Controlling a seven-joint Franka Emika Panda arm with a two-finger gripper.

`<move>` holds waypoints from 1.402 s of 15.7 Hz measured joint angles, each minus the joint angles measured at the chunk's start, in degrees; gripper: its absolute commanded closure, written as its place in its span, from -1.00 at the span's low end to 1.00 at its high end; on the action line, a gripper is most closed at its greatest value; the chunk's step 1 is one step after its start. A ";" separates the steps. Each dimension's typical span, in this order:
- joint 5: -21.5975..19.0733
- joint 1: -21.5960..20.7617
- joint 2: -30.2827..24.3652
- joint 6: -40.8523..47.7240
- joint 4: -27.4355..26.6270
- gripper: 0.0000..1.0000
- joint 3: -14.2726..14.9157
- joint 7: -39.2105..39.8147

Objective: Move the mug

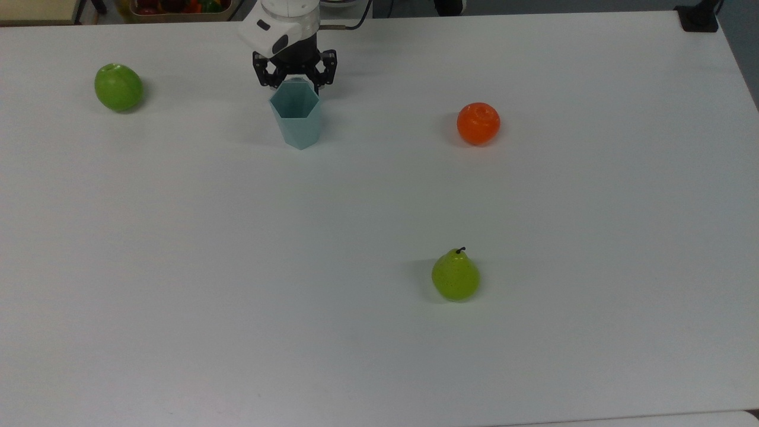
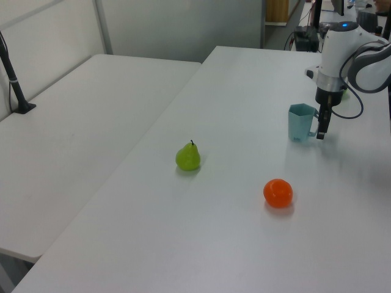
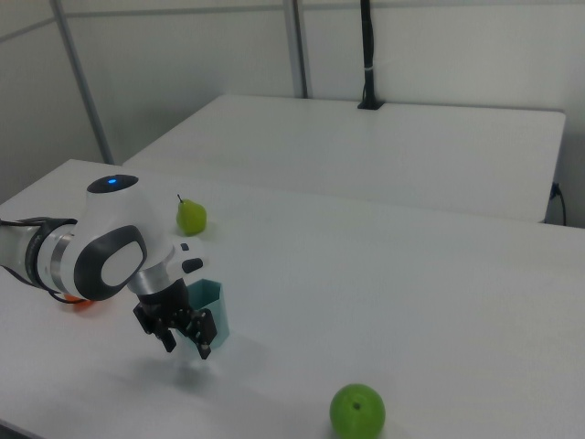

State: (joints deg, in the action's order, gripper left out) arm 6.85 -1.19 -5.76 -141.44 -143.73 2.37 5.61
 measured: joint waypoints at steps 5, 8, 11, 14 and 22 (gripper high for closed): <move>0.00 0.00 -0.03 3.08 0.98 -1.00 0.00 -0.51; 0.00 -0.01 -1.15 13.56 5.97 -1.00 -0.01 -0.61; -0.01 -0.03 -2.92 26.52 15.35 -1.00 -0.86 -0.75; -1.14 -0.18 -3.62 40.98 28.74 -1.00 -1.88 -1.99; -9.38 -0.36 -0.78 57.73 52.27 -1.00 -2.51 -11.76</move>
State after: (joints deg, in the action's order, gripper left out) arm -2.53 -1.55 -6.54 -83.72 -91.46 -0.13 -6.15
